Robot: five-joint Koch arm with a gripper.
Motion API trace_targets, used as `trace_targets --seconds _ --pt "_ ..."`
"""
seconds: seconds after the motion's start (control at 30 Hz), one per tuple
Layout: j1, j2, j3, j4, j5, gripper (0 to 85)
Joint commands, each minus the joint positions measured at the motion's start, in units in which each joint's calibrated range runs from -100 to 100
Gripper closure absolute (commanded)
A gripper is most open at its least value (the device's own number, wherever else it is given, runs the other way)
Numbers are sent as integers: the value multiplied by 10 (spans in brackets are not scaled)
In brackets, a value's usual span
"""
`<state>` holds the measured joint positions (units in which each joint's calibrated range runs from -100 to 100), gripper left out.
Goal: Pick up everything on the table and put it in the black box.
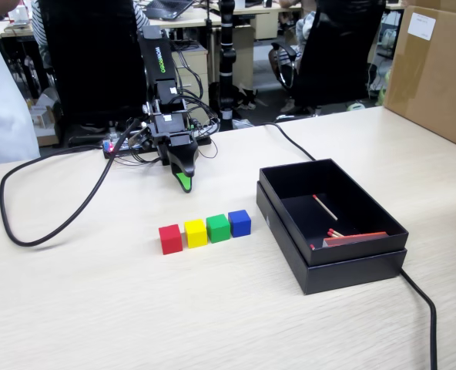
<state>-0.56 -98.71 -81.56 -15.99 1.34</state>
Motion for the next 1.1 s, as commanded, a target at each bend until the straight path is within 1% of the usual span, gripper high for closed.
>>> trace_targets --seconds 0.0,0.1,0.17,0.2,0.23,0.37,0.47,0.53,0.57,0.73,0.83,1.07 --pt "-7 34 114 -111 0 384" --pt "-15 97 202 -178 -1 384" --pt "-21 155 281 -244 -1 386" --pt "-33 266 390 -304 -2 391" --pt "-38 311 423 -311 -7 406" --pt "-58 483 547 -334 -37 408" --pt "-72 585 641 -354 -46 408" --pt "-81 672 694 -354 -58 408" --pt "-85 750 735 -354 -65 407" --pt "-84 848 811 -354 -67 407" --pt "-74 927 837 -354 -69 407" --pt "-67 977 849 -354 -66 407"
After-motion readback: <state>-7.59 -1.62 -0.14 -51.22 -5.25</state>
